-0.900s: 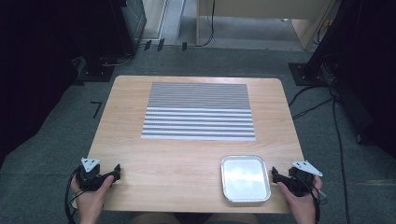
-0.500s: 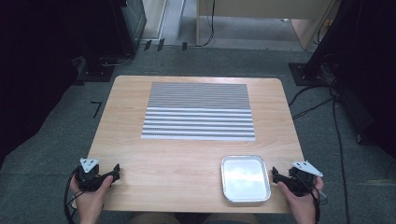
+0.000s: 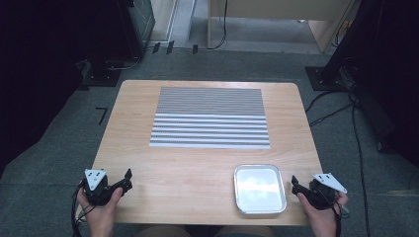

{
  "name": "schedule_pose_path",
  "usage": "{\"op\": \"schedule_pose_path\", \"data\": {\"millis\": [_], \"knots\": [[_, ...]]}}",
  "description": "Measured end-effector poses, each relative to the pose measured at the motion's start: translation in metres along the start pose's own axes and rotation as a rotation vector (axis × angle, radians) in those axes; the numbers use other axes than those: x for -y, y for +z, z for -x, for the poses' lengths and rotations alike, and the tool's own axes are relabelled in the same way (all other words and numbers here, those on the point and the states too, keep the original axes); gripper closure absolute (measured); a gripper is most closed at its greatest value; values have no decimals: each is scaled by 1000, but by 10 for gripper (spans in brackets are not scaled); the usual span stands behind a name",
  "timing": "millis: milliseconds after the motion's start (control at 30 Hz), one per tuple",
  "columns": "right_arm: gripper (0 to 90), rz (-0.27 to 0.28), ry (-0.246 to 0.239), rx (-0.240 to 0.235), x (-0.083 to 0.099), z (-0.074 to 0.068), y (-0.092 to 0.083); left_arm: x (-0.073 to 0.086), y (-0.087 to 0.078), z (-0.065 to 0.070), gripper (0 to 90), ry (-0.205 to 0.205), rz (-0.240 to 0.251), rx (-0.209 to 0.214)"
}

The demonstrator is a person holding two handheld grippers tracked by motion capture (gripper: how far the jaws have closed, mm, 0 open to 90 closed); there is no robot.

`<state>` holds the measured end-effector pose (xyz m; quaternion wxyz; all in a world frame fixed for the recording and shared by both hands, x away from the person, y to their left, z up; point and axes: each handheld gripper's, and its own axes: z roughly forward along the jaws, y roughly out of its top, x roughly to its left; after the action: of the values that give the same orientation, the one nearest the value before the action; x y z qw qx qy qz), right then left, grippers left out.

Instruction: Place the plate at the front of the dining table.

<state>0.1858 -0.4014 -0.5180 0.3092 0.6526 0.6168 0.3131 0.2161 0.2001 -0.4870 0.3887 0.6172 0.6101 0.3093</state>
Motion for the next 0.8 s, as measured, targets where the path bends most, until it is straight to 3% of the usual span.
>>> {"op": "schedule_pose_path", "data": {"millis": [133,167,367,433,500,567,600,700,733,767,800], "knots": [[192,24,9,2,-2,-1,-3,-1,-2,12,81,-15,12,46],[214,46,17,4,-3,-1,-6,-1,-2,20,81,-15,20,61],[266,87,17,-2,-5,-3,-11,1,0,45,82,-11,28,86],[308,93,12,-21,-5,-4,-12,2,0,55,155,-4,39,74],[321,97,2,-21,-5,-5,-13,3,-1,66,155,2,45,86],[366,94,19,-52,-6,-5,-15,4,-1,79,155,6,60,98],[366,94,19,-52,-6,-5,-15,4,-1,79,155,6,60,98],[385,125,19,-73,-7,-6,-19,6,0,98,155,18,69,126],[384,133,17,-81,-6,-6,-19,6,0,98,155,18,69,126],[380,138,17,-83,-6,-7,-19,8,1,108,157,26,66,130],[379,138,20,-80,-6,-7,-19,8,1,108,158,26,66,130]]}}
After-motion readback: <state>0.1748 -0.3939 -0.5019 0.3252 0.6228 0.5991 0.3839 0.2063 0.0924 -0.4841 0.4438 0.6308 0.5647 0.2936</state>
